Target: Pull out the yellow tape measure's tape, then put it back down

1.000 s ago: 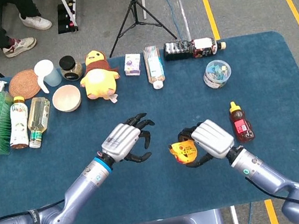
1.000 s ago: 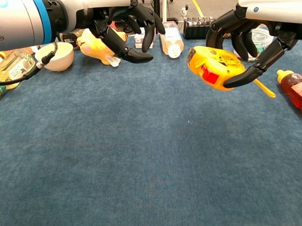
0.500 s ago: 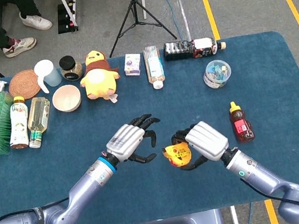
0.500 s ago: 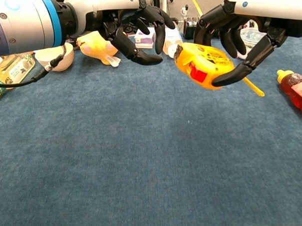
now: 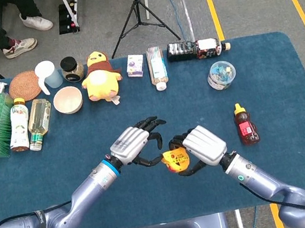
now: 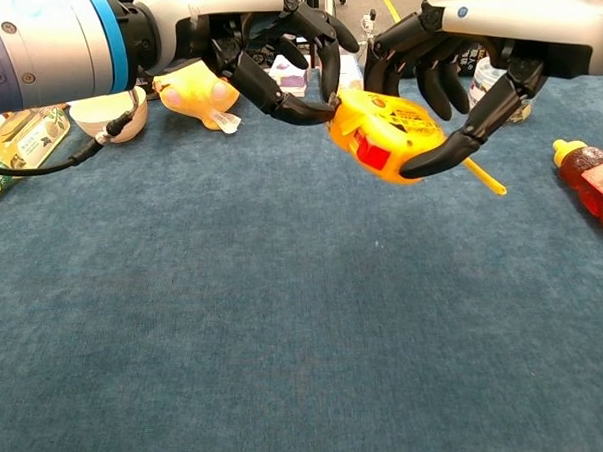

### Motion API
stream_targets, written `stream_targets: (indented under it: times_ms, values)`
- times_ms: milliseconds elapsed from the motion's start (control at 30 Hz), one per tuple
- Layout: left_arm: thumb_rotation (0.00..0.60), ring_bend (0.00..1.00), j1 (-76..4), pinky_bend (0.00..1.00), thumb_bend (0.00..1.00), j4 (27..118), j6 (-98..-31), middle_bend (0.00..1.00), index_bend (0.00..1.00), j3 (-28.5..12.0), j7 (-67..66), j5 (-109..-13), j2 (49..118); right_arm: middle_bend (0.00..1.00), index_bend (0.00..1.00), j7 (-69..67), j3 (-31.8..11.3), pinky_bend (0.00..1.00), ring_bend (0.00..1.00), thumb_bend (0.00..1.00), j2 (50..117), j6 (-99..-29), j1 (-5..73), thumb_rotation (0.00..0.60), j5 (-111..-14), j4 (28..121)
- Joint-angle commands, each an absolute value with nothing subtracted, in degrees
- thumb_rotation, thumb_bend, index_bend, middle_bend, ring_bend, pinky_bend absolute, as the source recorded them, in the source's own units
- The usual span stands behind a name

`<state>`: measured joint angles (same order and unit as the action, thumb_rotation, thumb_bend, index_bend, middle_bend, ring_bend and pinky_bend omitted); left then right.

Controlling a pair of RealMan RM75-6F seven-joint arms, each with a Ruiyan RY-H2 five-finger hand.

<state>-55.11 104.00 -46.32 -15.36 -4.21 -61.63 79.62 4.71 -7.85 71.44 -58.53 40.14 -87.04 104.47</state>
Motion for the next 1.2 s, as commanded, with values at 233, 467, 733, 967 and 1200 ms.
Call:
stream_targets:
  times_ms: [233,467,733,967,1200]
  values:
    - [0.500,0.00,-55.25,0.11,0.27,103.92,-45.46,0.12,0.49,-15.50,-1.87,-61.70,79.72,0.64,0.62,5.50,-8.78,0.58,0.61,0.25,72.51,-57.57,41.07,0.421,-85.18,104.53]
    - [0.498,0.00,-55.32,0.11,0.27,103.79,-44.26,0.12,0.49,-15.66,0.36,-61.47,79.19,0.64,0.62,5.91,-9.40,0.58,0.62,0.25,72.49,-57.07,41.51,0.420,-83.69,104.44]
    - [0.500,0.00,-55.20,0.11,0.27,103.13,-44.19,0.12,0.49,-15.59,1.51,-62.00,78.93,0.65,0.62,6.01,-9.44,0.58,0.62,0.25,72.45,-56.72,41.67,0.422,-82.84,104.02]
    - [0.500,0.00,-55.42,0.11,0.30,102.60,-44.41,0.12,0.51,-15.66,1.71,-61.82,79.20,0.65,0.62,5.49,-9.45,0.58,0.62,0.25,72.31,-56.71,41.69,0.421,-82.54,103.72]
    - [0.493,0.00,-55.83,0.11,0.32,102.45,-44.55,0.12,0.53,-15.96,1.79,-61.13,79.39,0.65,0.62,5.35,-9.36,0.58,0.62,0.25,72.16,-56.90,41.68,0.420,-82.64,103.36]
